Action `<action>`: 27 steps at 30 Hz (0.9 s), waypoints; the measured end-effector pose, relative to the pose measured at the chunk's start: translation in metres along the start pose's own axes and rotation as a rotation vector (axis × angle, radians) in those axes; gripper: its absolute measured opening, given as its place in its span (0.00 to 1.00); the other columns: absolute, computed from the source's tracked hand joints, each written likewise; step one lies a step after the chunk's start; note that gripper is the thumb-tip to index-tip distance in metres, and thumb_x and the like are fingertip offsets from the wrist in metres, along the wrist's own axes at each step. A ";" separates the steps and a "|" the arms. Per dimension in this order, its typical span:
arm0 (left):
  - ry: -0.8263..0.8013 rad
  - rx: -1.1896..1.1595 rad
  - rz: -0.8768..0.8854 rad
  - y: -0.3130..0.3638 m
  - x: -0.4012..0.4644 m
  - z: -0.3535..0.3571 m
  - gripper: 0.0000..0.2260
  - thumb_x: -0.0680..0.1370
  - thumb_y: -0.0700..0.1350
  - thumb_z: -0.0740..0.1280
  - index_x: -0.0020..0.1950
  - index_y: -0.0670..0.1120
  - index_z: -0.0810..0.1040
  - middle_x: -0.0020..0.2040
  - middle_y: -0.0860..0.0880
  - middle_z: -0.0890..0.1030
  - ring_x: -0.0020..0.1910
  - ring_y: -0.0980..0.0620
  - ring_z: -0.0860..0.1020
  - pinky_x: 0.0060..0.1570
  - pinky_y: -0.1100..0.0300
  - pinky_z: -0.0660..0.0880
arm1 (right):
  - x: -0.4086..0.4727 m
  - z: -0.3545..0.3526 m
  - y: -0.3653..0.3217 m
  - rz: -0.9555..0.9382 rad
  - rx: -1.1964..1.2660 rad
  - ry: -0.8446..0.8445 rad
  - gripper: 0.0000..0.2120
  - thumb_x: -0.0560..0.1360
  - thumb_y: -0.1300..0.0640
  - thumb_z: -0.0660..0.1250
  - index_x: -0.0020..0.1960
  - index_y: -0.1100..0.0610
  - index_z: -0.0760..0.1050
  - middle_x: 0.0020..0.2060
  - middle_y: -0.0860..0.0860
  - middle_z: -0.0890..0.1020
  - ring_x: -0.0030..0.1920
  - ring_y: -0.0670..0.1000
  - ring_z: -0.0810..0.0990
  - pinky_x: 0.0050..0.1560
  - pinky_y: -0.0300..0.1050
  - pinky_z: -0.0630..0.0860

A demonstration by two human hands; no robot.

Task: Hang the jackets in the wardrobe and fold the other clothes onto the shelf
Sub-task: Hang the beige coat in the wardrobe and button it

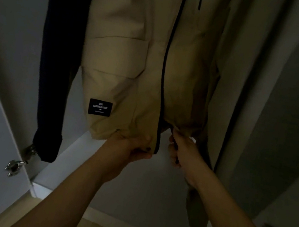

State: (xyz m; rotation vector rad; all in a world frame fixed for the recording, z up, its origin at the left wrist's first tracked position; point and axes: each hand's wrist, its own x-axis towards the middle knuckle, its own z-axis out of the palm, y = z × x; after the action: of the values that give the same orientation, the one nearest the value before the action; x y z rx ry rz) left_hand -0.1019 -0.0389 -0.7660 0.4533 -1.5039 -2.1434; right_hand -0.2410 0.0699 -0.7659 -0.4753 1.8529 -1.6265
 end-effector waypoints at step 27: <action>0.136 0.055 0.248 0.051 -0.014 0.039 0.03 0.77 0.34 0.66 0.46 0.39 0.80 0.31 0.46 0.82 0.29 0.53 0.80 0.31 0.64 0.76 | -0.029 0.008 -0.021 -0.066 0.728 -0.454 0.12 0.72 0.62 0.66 0.54 0.61 0.81 0.45 0.56 0.82 0.46 0.52 0.81 0.60 0.47 0.76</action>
State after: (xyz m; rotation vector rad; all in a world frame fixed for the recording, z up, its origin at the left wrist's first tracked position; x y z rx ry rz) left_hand -0.1011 -0.0149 -0.7046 0.4001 -1.4629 -1.8475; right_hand -0.2164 0.0788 -0.7400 -0.5175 0.8447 -1.8977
